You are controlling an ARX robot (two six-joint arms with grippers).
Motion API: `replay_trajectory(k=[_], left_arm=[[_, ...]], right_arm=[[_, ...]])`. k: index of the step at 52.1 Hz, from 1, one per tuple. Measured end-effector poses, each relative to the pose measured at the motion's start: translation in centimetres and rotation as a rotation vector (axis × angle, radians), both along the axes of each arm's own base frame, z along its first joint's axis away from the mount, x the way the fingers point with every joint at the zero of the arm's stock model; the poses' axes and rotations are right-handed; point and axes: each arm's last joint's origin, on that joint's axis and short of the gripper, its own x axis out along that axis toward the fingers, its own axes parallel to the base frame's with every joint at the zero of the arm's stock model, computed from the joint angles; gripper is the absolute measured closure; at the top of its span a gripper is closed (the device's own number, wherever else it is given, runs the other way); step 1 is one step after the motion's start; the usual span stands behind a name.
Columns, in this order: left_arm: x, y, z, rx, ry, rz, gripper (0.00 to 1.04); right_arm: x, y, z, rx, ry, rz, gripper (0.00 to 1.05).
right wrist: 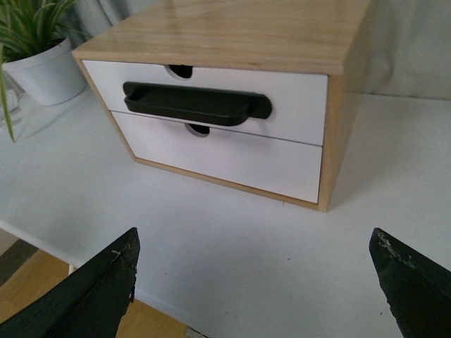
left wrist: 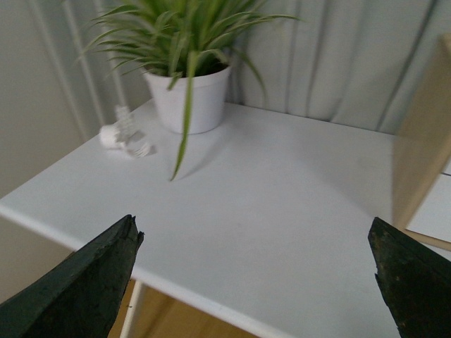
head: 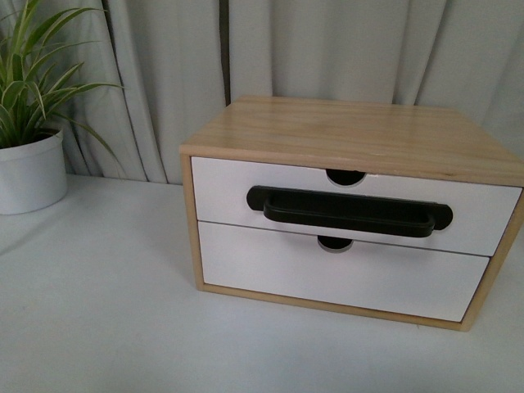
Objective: Pull drawer
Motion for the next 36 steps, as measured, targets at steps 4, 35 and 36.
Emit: replay_trajectory(k=[4, 35, 36], left_arm=[[1.3, -0.8, 0.7, 0.083, 0.035, -0.171, 0.06], [14.6, -6.6, 3.2, 0.776, 0.249, -1.034, 0.06], [15.0, -6.7, 3.2, 0.787, 0.253, -1.046, 0.06]], right_arm=[[0.8, 0.0, 1.1, -0.050, -0.003, 0.038, 0.09], [10.0, 3.8, 4.2, -0.591, 0.045, 0.591, 0.09], [10.1, 3.8, 4.1, -0.596, 0.045, 0.595, 0.09]])
